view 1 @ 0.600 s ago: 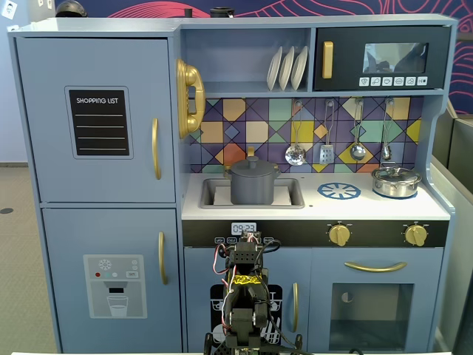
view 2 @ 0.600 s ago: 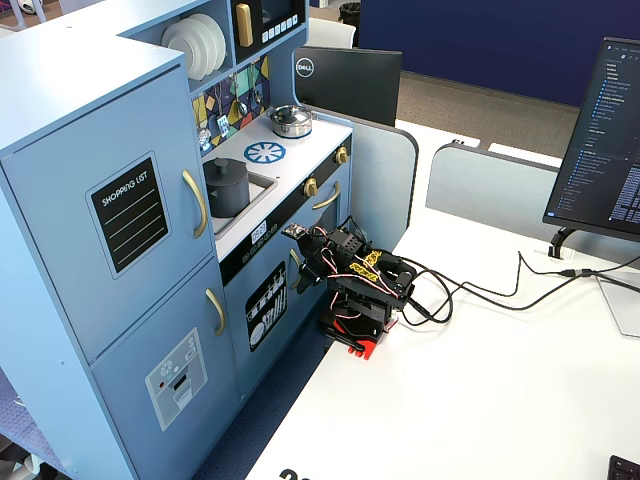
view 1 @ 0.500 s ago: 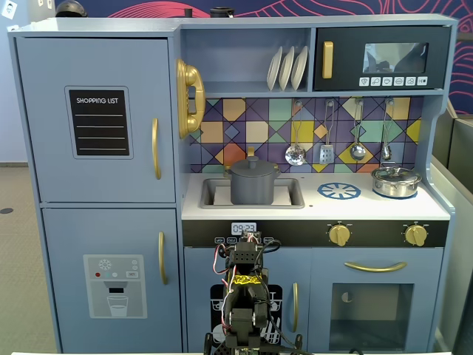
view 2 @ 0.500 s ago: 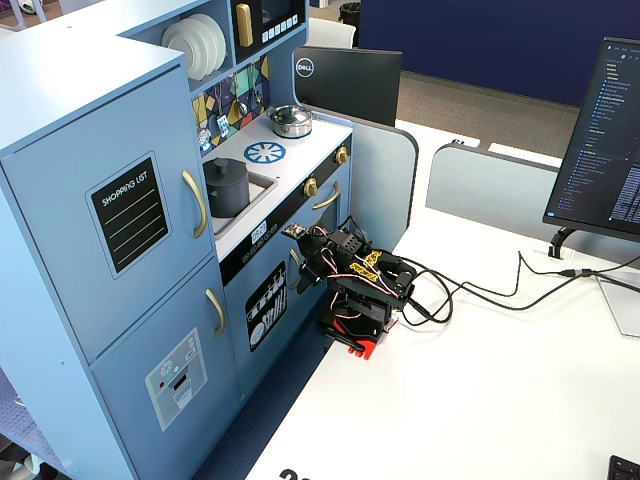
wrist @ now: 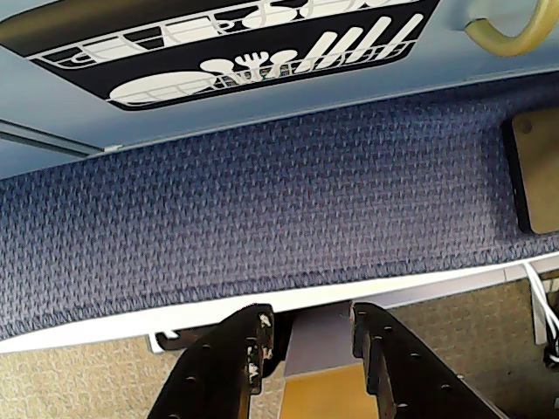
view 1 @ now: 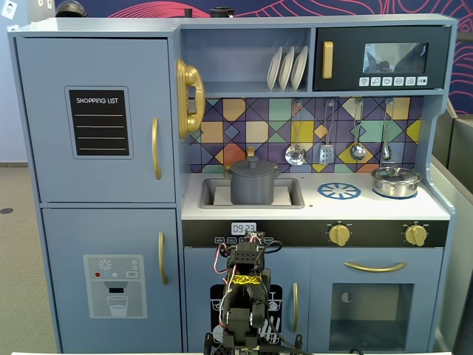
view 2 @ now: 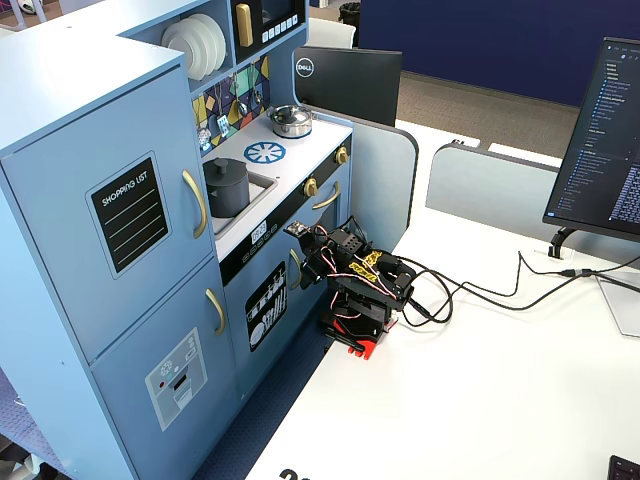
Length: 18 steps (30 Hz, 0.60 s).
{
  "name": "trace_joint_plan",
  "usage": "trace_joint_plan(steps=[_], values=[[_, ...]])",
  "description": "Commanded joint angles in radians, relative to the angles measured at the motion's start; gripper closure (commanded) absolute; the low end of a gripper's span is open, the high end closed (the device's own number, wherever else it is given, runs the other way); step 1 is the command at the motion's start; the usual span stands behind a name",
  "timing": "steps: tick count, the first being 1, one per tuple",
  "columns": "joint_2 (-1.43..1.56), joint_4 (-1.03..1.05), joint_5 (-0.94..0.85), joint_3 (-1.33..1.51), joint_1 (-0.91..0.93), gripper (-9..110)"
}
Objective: Take off the lid from the gray recipient and place it on the counter
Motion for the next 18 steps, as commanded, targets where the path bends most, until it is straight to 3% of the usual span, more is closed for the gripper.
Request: trace_joint_plan(steps=[1, 4, 11, 18], values=[[-0.008, 0.147, 0.014, 0.015, 0.008, 101], [-0.008, 0.026, 0.055, -0.074, 0.035, 101], [-0.129, -0.581, -0.071, -0.417, 0.005, 101], [-0.353, -0.738, -0.089, -0.764, -0.014, 101]])
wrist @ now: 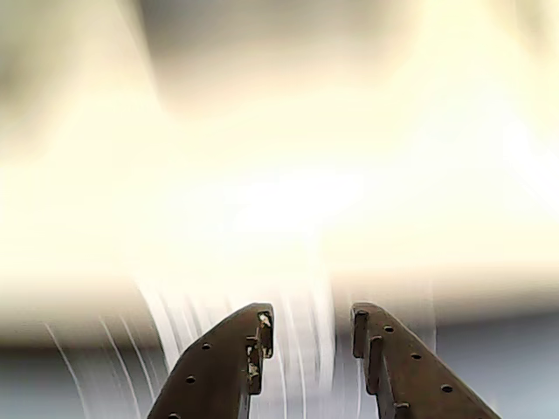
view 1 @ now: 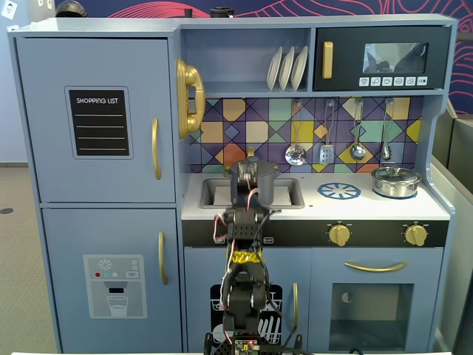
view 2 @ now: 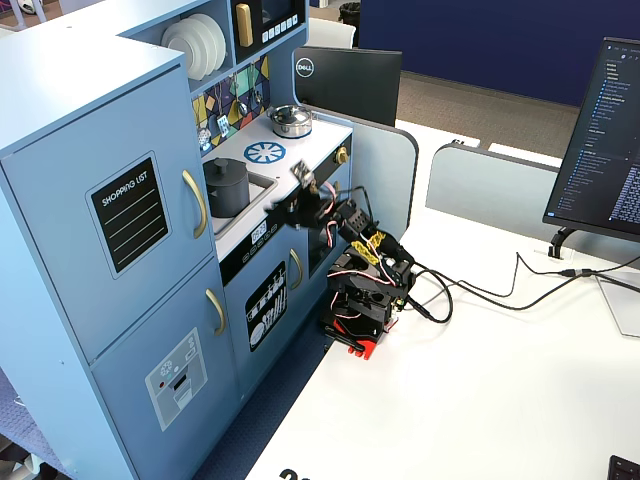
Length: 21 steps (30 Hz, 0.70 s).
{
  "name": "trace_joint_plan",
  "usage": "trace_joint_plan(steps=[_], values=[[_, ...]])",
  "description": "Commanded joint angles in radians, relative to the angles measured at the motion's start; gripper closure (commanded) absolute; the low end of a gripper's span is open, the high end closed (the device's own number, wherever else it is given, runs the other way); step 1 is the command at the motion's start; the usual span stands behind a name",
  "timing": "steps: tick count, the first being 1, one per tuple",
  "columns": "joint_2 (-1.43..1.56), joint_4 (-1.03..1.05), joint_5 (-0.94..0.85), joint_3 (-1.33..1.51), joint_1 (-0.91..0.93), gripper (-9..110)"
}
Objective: Take off the lid from the gray recipient and place it on the counter
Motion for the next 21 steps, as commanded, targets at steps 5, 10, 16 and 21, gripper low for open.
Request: trace_joint_plan(steps=[5, 10, 16, 21], values=[[-0.172, -0.166, -0.006, -0.245, 0.005, 95], [-0.232, -0.244, 0.025, -0.259, 0.029, 83], [-0.342, -0.368, 0.029, -0.287, 0.038, 75], [-0.436, -0.477, 0.015, -0.301, 0.043, 75]])
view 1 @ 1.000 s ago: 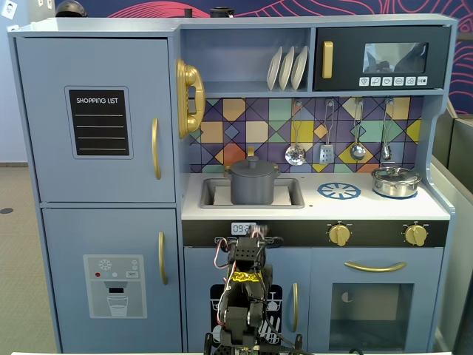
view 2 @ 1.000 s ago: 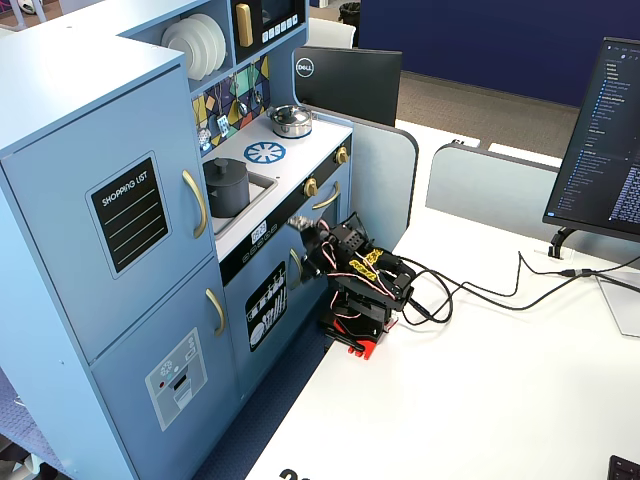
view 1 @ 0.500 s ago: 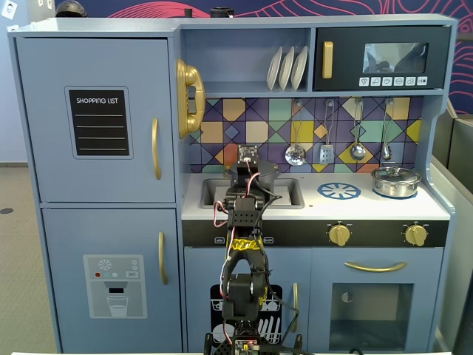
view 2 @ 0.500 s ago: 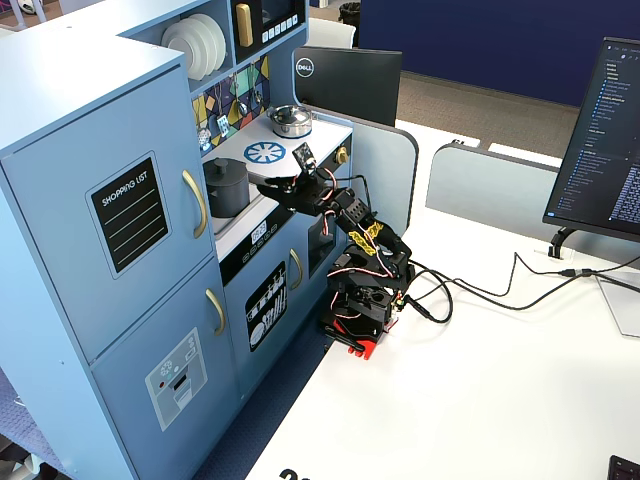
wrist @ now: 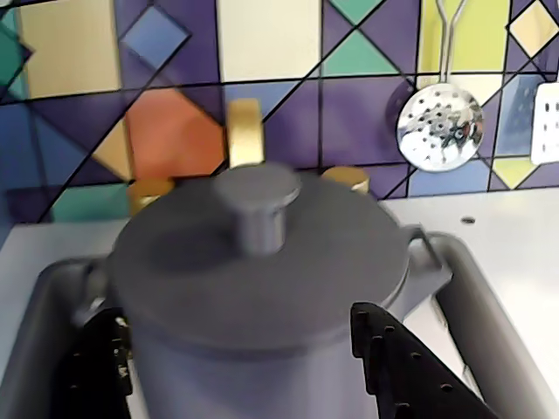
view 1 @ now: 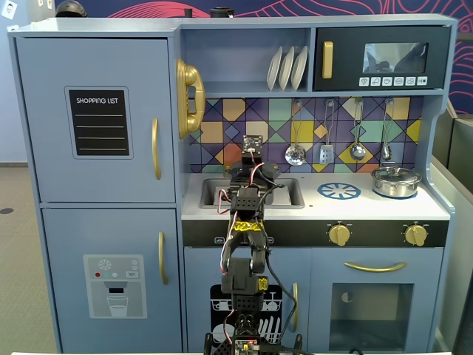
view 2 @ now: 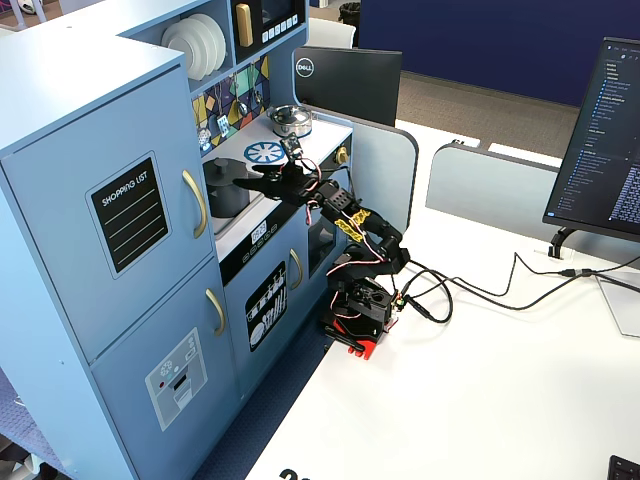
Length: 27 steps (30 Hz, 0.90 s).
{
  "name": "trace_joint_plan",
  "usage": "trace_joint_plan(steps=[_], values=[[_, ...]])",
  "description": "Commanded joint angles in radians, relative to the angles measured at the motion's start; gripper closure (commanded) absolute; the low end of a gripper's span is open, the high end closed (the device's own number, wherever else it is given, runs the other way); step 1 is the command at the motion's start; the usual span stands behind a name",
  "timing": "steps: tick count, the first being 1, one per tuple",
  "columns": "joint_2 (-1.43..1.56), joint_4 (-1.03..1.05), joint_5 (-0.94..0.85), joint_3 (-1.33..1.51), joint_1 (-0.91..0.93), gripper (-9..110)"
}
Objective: Take off the lid from the gray recipient and place it on the counter
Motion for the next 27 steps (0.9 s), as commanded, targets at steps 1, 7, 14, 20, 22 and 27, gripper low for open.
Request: trace_joint_plan(steps=[1, 7, 14, 20, 22, 27], values=[[-0.072, -0.097, -0.008, -0.083, 0.011, 75], [-0.184, -0.192, -0.035, -0.118, 0.000, 76], [-0.287, -0.262, -0.054, -0.135, -0.005, 78], [-0.390, -0.279, -0.052, -0.216, 0.005, 78], [-0.419, -0.279, -0.052, -0.242, 0.005, 78], [-0.454, -0.273, -0.043, -0.273, 0.000, 81]])
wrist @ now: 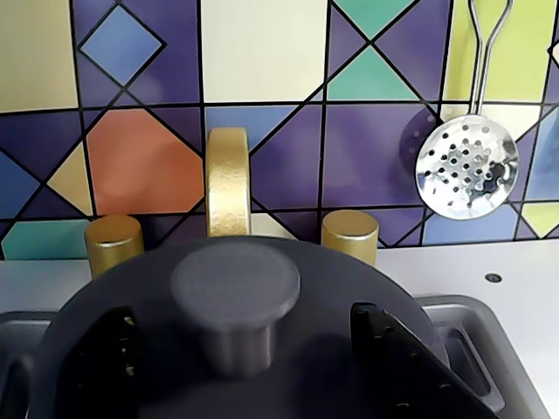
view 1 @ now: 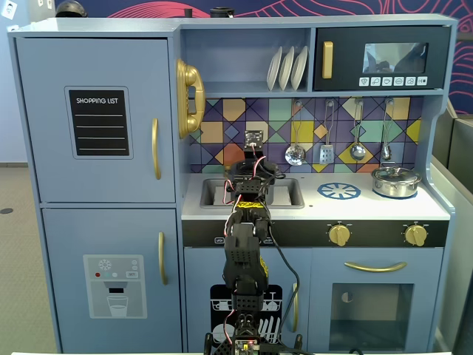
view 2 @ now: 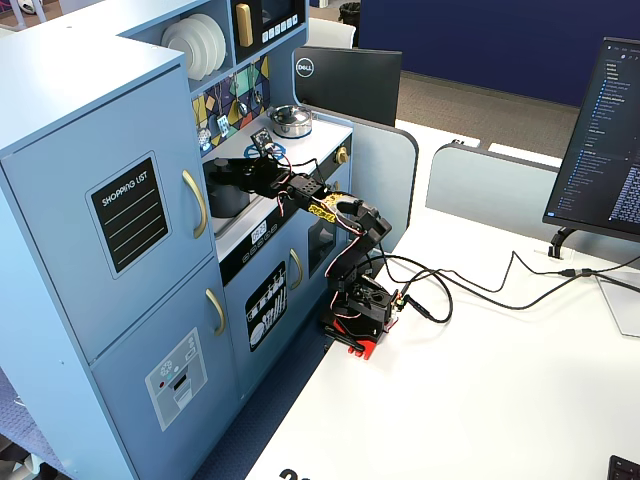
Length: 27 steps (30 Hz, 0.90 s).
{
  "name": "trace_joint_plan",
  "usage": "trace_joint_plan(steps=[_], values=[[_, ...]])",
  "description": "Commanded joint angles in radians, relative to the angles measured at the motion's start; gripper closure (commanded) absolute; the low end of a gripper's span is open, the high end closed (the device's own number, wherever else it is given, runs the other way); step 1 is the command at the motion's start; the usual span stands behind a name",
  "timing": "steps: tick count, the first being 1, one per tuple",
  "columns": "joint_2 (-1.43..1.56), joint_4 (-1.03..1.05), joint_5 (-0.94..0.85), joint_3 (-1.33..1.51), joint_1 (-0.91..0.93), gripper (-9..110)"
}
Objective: Take off the lid from the gray recipient and place it on the counter
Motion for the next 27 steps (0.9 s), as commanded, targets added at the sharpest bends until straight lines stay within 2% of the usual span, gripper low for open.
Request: trace_joint_plan(steps=[1, 6, 10, 27], values=[[-0.012, -0.018, -0.003, -0.080, 0.003, 81], [-0.026, -0.015, 0.009, -0.095, -0.014, 86], [-0.037, -0.014, -0.005, -0.106, -0.034, 102], [-0.067, -0.006, -0.011, -0.288, -0.029, 102]])
